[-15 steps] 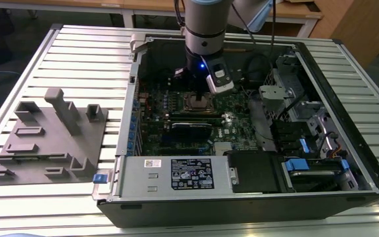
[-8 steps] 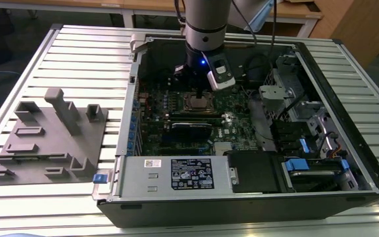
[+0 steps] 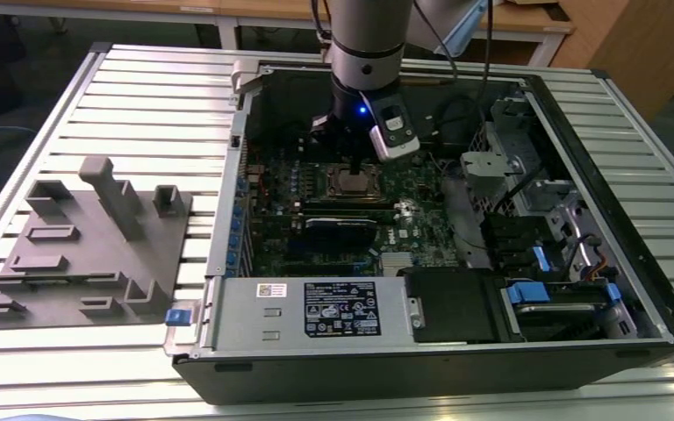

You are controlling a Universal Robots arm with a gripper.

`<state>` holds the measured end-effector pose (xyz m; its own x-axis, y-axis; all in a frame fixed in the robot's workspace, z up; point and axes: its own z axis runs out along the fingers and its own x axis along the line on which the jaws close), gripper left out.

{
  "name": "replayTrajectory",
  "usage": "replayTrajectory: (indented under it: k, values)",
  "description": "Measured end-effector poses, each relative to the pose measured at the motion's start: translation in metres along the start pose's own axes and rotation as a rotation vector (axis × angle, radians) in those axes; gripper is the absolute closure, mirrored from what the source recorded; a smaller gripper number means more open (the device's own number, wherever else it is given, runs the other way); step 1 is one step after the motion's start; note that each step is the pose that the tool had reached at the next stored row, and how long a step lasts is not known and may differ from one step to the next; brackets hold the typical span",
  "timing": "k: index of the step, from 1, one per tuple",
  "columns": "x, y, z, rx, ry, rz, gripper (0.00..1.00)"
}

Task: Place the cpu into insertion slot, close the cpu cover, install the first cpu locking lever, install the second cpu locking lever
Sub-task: 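Install the second cpu locking lever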

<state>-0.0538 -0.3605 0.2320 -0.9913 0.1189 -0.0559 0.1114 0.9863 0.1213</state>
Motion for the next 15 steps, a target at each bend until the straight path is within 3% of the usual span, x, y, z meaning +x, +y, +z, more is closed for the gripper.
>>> replayTrajectory:
  k: [15]
  values:
    - [-0.0003,0.0005,-0.0037,-0.0001,0.0,0.0,0.89]
